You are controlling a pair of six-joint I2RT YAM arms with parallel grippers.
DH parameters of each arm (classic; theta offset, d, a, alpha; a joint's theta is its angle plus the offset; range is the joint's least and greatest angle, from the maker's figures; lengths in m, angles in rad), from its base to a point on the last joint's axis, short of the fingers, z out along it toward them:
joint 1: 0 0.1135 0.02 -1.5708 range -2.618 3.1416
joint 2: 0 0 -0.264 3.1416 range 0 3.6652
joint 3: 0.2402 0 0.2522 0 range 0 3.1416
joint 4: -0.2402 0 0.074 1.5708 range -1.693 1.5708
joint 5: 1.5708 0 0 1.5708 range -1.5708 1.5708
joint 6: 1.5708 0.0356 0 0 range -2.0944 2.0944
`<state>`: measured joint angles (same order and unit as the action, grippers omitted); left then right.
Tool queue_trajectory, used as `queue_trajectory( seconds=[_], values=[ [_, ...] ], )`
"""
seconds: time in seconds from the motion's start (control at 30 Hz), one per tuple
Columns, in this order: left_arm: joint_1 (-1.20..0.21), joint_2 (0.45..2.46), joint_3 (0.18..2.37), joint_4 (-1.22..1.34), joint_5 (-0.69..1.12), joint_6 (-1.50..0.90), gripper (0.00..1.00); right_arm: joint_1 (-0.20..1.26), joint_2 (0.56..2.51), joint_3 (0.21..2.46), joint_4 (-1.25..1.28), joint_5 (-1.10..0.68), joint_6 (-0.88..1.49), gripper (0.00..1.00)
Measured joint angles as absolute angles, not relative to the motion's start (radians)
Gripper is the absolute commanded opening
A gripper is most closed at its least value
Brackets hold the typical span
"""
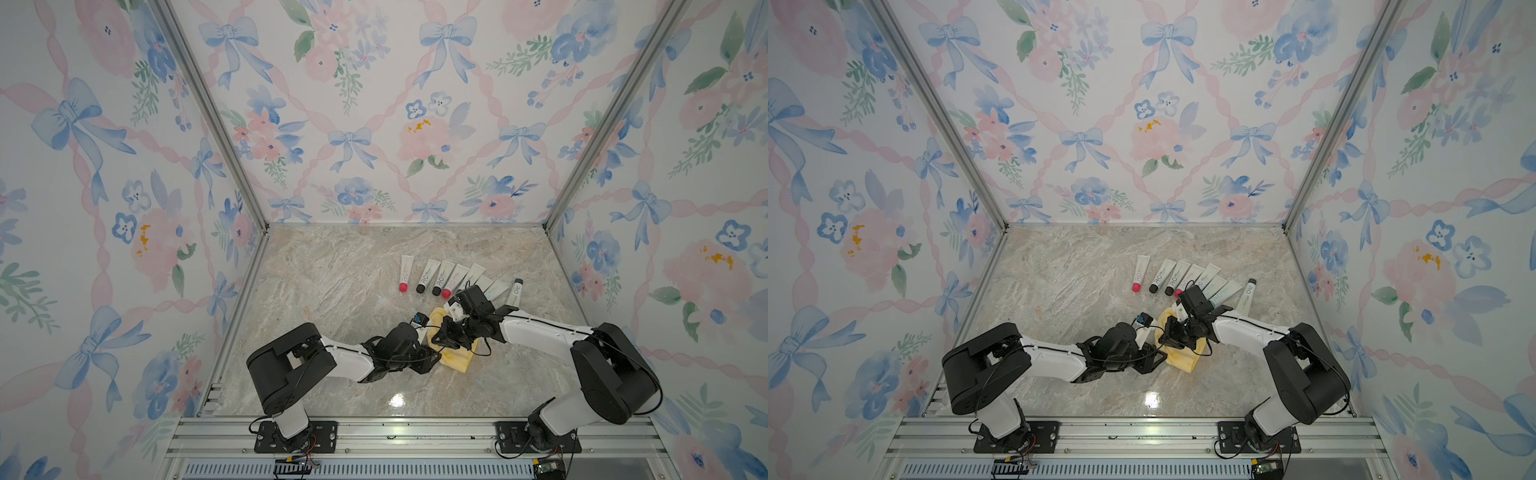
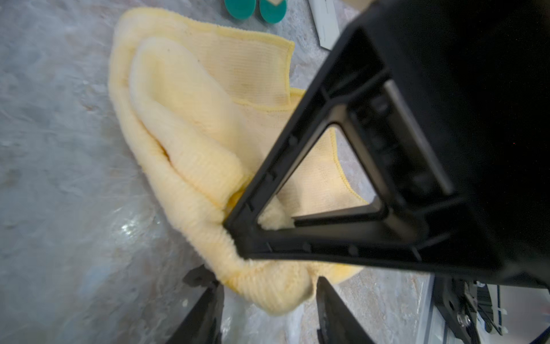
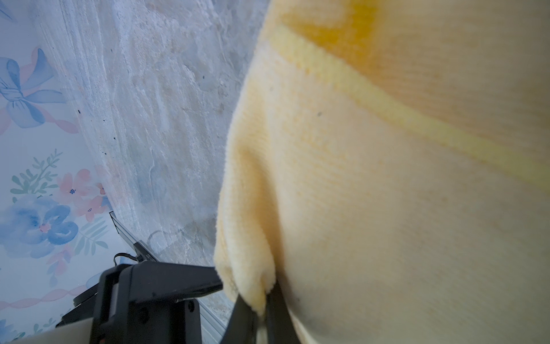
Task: Wipe the surface of the toothpaste tube
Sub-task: Place the cleaning item at the center of the board.
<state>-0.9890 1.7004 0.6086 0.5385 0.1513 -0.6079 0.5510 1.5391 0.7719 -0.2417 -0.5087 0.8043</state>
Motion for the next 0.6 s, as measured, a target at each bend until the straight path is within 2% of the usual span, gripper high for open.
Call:
queue_trajectory(
  seconds=[0.1, 0.27, 0.37, 0.5, 0.6],
  values=[
    [-0.989, 1.708, 0.609, 0.539, 0.149, -0.609, 0.28, 0.55, 1.539, 0.772, -0.241, -0.516, 0.806, 0.14],
    [-0.989, 1.712, 0.61, 0.539, 0.144, -0.613, 0.15, 0.545, 1.53, 0.772, -0.241, -0.525, 0.81, 0.2],
    [-0.988, 1.712, 0.609, 0.544, 0.139, -0.618, 0.05, 0.538, 1.517, 0.772, -0.243, -0.527, 0.809, 0.34],
    [-0.98, 1.712, 0.607, 0.547, 0.135, -0.623, 0.02, 0.528, 1.489, 0.772, -0.262, -0.527, 0.798, 0.48],
    [-0.97, 1.712, 0.601, 0.546, 0.134, -0.624, 0.01, 0.511, 1.46, 0.772, -0.294, -0.525, 0.783, 0.52]
  ],
)
